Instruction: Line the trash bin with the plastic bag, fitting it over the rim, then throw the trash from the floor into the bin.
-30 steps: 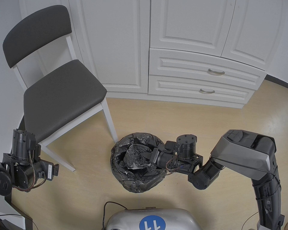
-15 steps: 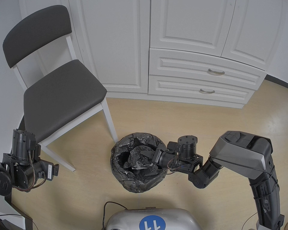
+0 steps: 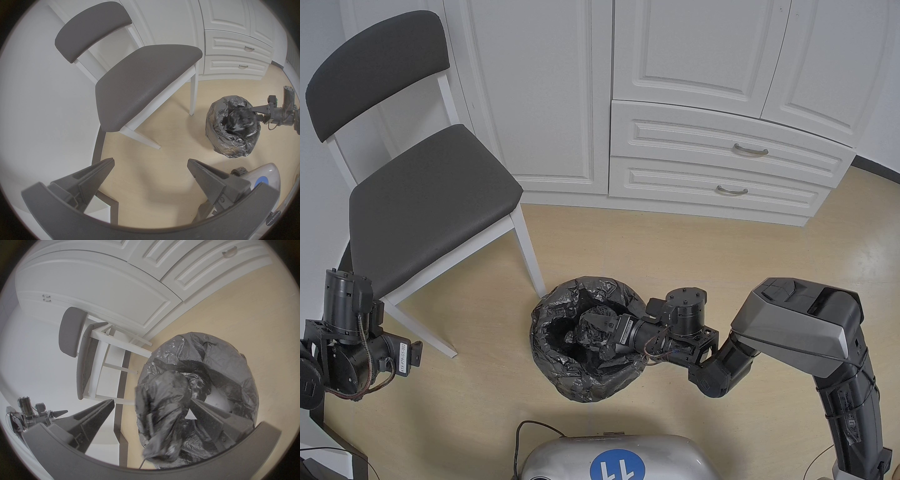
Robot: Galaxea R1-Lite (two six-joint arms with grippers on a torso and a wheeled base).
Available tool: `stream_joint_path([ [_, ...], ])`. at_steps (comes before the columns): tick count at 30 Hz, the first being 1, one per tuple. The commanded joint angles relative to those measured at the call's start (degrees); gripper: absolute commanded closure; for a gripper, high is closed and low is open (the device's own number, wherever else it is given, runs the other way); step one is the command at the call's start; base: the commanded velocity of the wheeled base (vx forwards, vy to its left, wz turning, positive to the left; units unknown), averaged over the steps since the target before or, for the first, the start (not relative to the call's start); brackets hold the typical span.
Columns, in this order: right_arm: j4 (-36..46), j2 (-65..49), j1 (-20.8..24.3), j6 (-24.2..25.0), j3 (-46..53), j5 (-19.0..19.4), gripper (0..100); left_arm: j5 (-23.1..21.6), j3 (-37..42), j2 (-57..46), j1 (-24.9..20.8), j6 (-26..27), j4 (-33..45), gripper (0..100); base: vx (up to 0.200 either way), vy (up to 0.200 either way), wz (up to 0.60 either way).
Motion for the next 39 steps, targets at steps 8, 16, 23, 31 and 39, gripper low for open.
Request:
stream_joint_path([
  [8, -1.8, -16.2, 3.3, -11.9, 10.8, -3.4, 0, 0.0, 0.0, -0.1, -0.1, 0.0, -0.1, 0, 0.000, 0.000, 0.00],
  [16, 1.2, -22.1, 0.0, -26.7, 16.0, -4.7, 0, 0.0, 0.3, -0.9, -0.4, -0.1, -0.8, 0, 0.000, 0.000, 0.00],
  [23, 4.2, -24.6, -2.7, -41.4, 20.7, -29.4, 0, -2.5, 4.5, -7.7, -4.7, -0.5, -11.2, 0, 0.000, 0.000, 0.00],
  [31, -2.2, -35.5, -6.4, -42.4, 29.7, -27.9, 0, -4.4, 7.4, -21.4, -5.9, -0.8, -14.7, 0, 0.000, 0.000, 0.00],
  [39, -5.0, -45.0, -9.8, -42.4, 38.0, -24.1, 0, -10.7, 8.3, -32.3, 4.5, -0.1, -13.7, 0, 0.000, 0.000, 0.00],
])
